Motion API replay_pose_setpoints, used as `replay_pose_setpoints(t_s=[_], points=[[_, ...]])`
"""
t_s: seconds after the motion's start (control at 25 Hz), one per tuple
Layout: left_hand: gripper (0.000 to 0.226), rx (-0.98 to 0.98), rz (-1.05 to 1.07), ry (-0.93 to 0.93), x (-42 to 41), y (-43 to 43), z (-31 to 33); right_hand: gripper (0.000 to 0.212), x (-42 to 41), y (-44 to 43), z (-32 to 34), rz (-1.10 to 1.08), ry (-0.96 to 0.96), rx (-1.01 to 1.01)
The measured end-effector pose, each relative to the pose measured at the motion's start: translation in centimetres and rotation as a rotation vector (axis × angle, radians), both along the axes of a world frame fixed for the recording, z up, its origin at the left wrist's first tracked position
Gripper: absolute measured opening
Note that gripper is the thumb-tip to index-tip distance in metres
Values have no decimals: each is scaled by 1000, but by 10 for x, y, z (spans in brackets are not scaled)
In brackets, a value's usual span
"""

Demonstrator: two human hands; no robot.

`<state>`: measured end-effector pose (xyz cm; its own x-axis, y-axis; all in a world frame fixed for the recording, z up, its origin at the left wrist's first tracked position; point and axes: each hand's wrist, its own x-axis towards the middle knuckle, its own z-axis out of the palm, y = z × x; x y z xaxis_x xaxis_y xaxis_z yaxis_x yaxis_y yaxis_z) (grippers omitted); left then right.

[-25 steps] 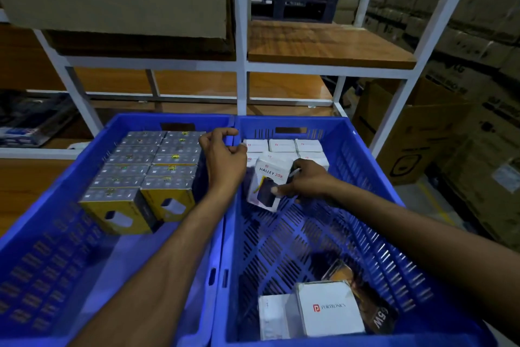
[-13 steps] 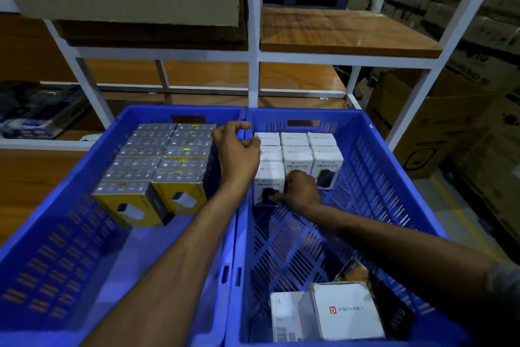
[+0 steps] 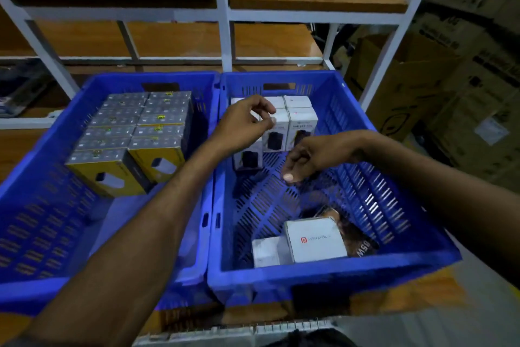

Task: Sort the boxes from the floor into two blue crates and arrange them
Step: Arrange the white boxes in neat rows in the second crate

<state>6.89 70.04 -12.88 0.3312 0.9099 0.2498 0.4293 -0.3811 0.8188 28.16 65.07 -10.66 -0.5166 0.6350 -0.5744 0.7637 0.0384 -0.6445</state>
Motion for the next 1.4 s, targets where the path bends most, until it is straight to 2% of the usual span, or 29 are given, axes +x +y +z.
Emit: replay_pose_setpoints(t_s=[0.16,0.28,0.36,0.48,0.64,0.76,0.84,0.96,1.04,1.12,1.24,1.4], points=[[8,-76,-292,177,0,-18,4,52,13,-39,5,149,205,-208],[8,-57,-418,431,-3,-33,5,59,12,-55,-4,237,195,-224],[7,1,-424,521,-4,-44,2,67,6,-61,-7,269,171,-203],[6,64,-404,531,-5,-59,-3,69,-1,-64,-7,249,162,-154],[7,114,-323,540,-5,-63,-5,50,5,-54,-2,80,277,-129],[12,118,-312,558,-6,-60,-5,33,3,-53,-4,-80,314,-7],[11,119,-336,623,-6,-58,-6,40,3,-56,-3,-72,288,3],[9,140,-347,739,-4,-58,-7,56,4,-61,0,104,120,-18],[6,124,-336,708,-4,-58,-8,63,6,-60,-6,151,27,23],[5,104,-276,611,-4,-58,-8,58,11,-55,-7,81,77,81],[8,155,-70,423,-4,-56,-7,54,26,-42,4,-178,238,210],[15,212,162,270,-8,-49,-6,75,30,-34,11,-491,368,536]])
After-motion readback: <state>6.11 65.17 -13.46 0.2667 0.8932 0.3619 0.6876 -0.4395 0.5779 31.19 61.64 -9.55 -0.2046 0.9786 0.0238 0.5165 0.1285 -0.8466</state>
